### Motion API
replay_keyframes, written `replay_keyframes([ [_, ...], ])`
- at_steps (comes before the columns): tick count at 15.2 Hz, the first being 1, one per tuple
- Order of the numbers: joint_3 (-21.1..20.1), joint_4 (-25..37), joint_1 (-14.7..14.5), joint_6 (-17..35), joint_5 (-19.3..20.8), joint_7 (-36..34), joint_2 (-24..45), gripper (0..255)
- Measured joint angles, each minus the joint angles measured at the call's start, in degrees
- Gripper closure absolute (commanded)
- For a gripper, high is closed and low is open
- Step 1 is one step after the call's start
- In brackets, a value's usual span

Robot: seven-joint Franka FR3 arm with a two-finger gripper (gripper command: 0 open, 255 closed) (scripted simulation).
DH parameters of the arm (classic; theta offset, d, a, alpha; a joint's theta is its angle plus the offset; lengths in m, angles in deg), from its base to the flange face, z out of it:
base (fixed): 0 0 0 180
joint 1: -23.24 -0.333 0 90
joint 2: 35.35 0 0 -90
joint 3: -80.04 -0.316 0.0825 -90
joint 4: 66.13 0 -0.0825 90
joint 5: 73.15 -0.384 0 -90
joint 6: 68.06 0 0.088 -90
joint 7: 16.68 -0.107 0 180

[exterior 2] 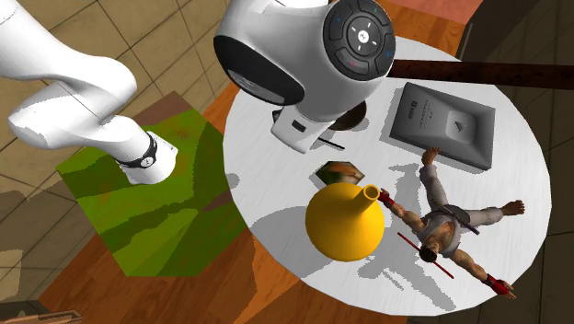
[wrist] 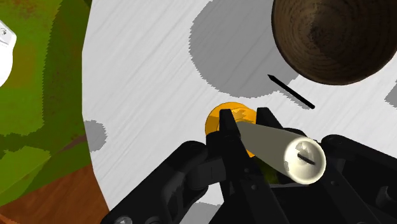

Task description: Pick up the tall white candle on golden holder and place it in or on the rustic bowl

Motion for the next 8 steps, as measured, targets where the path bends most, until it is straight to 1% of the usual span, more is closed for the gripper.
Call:
replay_keyframes([
  [3,-1.71,2.07,-1.65,0.86,-0.05,-3.31,1.75,255],
  [8,-5.15,8.62,-5.78,3.51,1.60,-11.01,8.40,255],
])
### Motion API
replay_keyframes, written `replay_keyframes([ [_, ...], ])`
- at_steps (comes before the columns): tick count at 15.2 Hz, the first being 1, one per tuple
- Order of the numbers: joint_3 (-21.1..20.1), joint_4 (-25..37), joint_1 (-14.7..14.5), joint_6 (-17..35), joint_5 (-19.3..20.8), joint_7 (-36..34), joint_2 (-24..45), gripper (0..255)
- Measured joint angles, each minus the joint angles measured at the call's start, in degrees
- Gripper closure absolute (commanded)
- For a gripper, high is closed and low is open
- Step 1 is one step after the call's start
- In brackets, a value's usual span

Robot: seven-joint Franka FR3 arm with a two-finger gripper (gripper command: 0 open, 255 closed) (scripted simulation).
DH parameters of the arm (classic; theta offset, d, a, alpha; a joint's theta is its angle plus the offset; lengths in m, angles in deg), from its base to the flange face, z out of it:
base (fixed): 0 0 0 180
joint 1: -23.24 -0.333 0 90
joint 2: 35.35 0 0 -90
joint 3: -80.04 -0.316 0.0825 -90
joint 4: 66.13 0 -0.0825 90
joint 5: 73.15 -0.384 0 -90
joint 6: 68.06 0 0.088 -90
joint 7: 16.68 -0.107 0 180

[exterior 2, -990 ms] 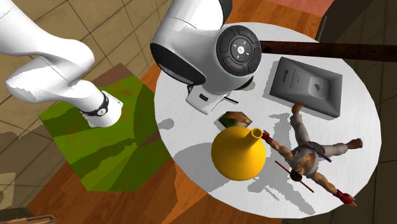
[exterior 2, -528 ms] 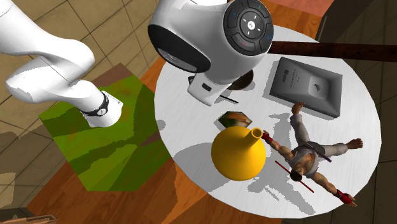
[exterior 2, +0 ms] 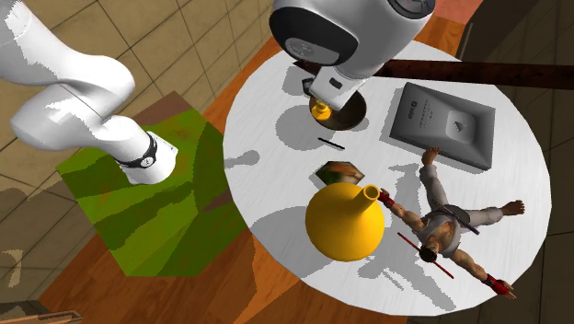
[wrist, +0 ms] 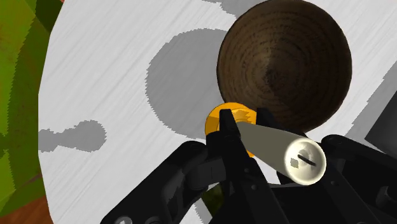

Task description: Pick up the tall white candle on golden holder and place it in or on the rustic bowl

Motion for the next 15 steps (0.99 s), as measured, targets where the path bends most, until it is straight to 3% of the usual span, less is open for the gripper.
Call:
replay_keyframes([
  [8,-2.94,13.49,-8.04,1.90,5.45,-11.73,12.21,255],
  [15,-2.78,12.29,-9.09,5.58,6.31,-11.68,14.72,255],
])
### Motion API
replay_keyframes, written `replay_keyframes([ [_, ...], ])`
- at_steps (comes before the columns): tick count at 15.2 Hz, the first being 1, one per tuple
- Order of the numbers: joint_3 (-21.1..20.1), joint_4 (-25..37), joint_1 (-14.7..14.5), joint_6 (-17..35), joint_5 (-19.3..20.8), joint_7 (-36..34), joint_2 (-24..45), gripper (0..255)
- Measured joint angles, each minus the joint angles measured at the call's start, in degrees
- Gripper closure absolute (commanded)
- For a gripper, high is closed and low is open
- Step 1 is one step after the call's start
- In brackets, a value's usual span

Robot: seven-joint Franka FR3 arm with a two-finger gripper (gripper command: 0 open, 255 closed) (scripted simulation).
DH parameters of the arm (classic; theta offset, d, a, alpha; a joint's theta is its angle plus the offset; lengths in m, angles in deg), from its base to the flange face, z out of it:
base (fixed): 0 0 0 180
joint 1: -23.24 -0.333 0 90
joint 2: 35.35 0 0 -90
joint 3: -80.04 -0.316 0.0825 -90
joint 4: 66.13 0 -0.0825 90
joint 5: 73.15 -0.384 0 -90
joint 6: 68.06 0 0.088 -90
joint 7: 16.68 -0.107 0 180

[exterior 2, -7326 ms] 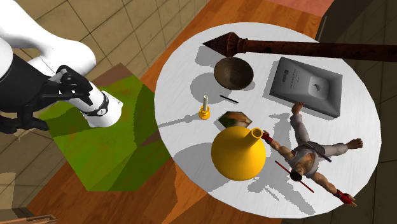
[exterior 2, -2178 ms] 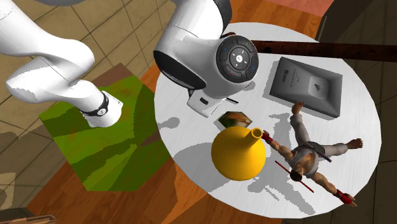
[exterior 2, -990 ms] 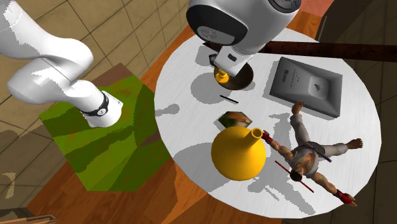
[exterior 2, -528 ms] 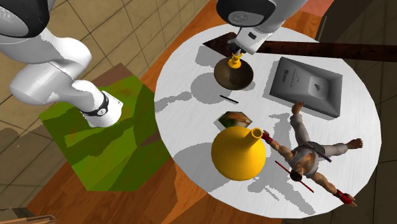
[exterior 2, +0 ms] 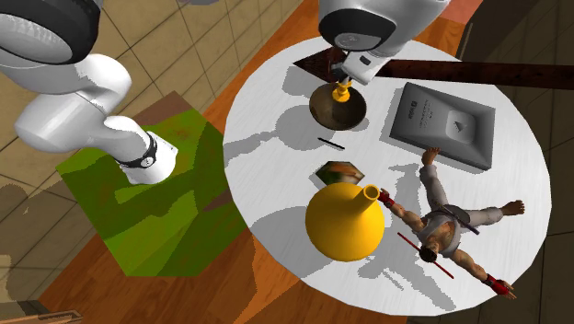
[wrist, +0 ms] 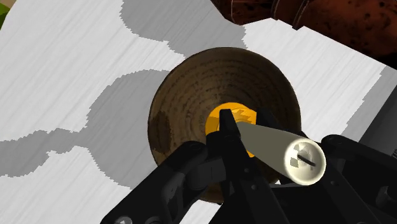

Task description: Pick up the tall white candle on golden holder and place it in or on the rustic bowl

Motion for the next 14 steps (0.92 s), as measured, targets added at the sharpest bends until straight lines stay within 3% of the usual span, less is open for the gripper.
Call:
replay_keyframes([
  [6,0.22,-2.63,-0.29,3.74,0.23,0.98,1.36,255],
  [12,0.26,-3.05,-0.29,4.30,0.25,1.18,1.53,255],
  [13,0.26,-3.05,-0.29,4.30,0.25,1.18,1.53,0],
  [14,0.26,-3.05,-0.29,4.30,0.25,1.18,1.53,0],
])
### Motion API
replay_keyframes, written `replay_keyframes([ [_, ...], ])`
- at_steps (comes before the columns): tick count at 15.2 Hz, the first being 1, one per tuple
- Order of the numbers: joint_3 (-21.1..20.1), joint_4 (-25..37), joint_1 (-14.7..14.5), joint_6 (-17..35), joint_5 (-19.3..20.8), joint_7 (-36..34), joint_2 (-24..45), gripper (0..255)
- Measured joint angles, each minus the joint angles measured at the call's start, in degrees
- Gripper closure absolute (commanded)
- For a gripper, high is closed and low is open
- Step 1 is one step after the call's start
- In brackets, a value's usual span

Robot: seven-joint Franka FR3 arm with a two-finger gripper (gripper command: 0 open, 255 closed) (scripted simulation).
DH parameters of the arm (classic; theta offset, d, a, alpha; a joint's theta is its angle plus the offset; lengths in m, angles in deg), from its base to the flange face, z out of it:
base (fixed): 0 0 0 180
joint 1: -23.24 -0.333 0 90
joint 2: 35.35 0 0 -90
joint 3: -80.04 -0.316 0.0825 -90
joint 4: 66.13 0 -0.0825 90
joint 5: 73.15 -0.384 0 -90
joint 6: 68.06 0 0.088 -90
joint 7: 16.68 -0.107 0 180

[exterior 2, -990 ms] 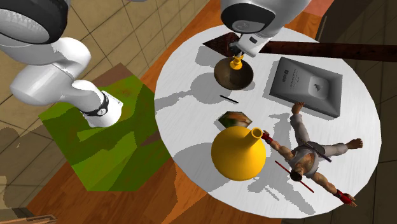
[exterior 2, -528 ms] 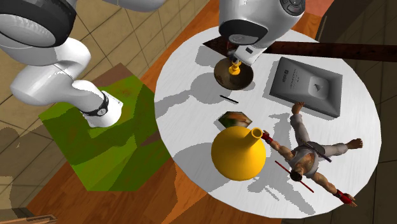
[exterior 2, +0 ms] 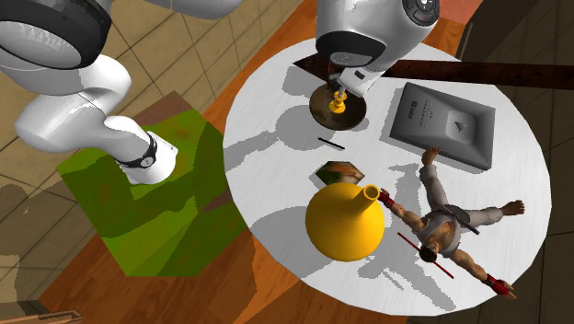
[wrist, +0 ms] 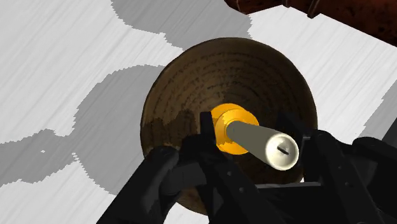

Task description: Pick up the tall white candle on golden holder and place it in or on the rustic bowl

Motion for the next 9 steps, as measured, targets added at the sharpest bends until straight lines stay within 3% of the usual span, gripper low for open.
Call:
replay_keyframes([
  [5,0.00,0.00,0.00,0.00,0.00,0.00,0.00,0],
  [9,0.25,4.43,0.94,-5.25,0.16,-0.32,-0.72,0],
])
